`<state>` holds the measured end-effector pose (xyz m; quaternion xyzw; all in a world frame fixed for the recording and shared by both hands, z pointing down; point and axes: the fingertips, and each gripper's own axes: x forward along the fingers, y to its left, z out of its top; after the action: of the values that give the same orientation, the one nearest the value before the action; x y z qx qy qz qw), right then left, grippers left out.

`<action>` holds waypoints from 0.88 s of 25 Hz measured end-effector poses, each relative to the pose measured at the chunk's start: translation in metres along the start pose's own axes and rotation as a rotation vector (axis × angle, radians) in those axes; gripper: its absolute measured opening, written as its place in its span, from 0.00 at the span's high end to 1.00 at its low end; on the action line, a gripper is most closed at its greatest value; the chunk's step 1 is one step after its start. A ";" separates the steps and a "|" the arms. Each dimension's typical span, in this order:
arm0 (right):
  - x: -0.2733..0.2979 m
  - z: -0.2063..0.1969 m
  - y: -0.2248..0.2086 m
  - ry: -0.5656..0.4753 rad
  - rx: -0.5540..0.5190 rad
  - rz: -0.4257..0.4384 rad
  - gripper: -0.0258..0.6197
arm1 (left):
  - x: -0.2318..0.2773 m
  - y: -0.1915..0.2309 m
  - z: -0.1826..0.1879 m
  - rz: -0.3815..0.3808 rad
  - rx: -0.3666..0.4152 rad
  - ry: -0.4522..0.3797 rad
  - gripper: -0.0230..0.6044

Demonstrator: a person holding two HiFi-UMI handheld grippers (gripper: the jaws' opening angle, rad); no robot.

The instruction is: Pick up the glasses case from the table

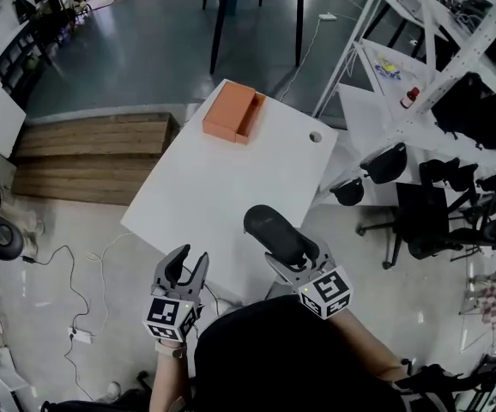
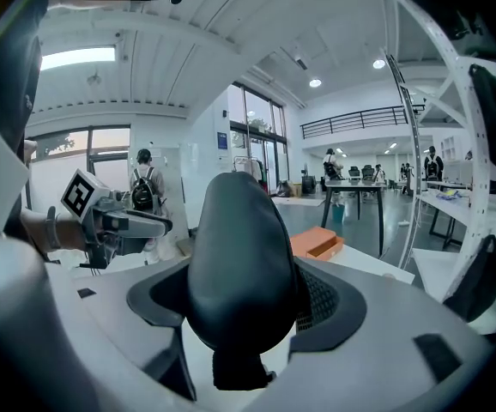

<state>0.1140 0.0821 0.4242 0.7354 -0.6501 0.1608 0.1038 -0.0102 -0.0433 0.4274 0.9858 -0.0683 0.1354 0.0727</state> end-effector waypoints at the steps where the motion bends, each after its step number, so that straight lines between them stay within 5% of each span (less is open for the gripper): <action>1: 0.000 -0.001 0.000 0.001 0.002 -0.002 0.43 | 0.001 0.000 0.000 -0.002 0.001 0.000 0.68; 22: 0.023 -0.008 -0.031 0.036 0.055 -0.017 0.43 | 0.014 0.010 -0.002 0.024 -0.011 0.029 0.68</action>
<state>0.1465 0.0675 0.4419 0.7404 -0.6372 0.1910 0.0964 0.0013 -0.0547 0.4348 0.9824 -0.0800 0.1502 0.0776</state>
